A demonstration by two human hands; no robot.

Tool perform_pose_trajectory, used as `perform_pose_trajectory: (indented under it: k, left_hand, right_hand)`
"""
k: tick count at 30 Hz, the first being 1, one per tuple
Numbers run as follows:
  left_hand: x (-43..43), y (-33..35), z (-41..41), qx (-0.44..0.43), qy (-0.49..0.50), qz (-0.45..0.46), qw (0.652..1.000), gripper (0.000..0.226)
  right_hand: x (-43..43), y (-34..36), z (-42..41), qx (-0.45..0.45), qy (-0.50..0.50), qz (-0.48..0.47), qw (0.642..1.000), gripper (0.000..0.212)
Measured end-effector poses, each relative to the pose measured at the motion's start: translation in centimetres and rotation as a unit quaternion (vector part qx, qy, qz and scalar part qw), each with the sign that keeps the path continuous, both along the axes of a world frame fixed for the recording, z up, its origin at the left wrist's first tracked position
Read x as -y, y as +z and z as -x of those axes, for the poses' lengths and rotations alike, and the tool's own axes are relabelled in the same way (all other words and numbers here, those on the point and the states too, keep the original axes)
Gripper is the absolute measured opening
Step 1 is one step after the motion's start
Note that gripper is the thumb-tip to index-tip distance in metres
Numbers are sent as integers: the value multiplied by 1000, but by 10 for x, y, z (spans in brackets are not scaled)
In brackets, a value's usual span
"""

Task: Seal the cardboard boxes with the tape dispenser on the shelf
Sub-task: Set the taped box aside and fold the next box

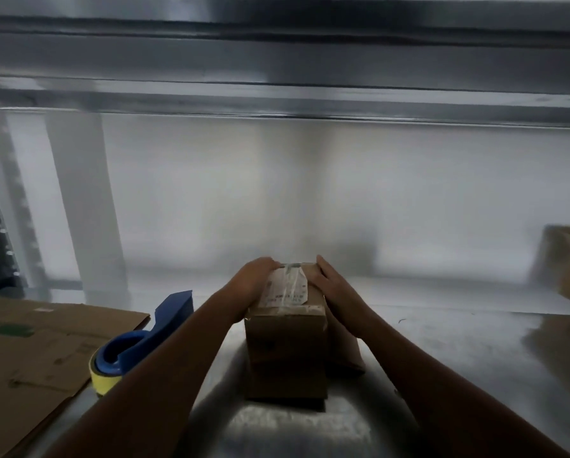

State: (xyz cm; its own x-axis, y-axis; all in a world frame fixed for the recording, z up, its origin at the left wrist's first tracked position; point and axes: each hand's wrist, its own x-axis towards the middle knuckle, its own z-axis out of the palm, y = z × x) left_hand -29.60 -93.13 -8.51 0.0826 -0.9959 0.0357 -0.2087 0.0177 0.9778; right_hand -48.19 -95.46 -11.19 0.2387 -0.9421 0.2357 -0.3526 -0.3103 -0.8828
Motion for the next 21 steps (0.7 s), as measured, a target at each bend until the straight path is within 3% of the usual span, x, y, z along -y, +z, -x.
perform_pose_trajectory:
  k: [3,10,15,17,19,21]
  left_hand:
    - [2,-3,4,5,0,2,1000,25]
    - [4,-10,5,-36,-9,-42,998,30]
    - [10,-10,4,-29,-15,-50,998,27]
    - [11,-8,4,-42,-21,-51,998,23]
    - [4,-6,6,-71,-42,-70,994,33]
    - [1,-2,7,-80,-57,-72,993,42]
  right_hand:
    - [5,-9,4,0,-8,-6,1000,19]
    - [10,-22,6,44,6,-27,999,23]
    - [17,-20,2,76,-6,-67,995,58]
    - [20,-19,2,78,-4,-73,994,53]
    - [20,-19,3,71,-3,-74,995,43]
    - [16,-17,5,45,-2,-74,996,47]
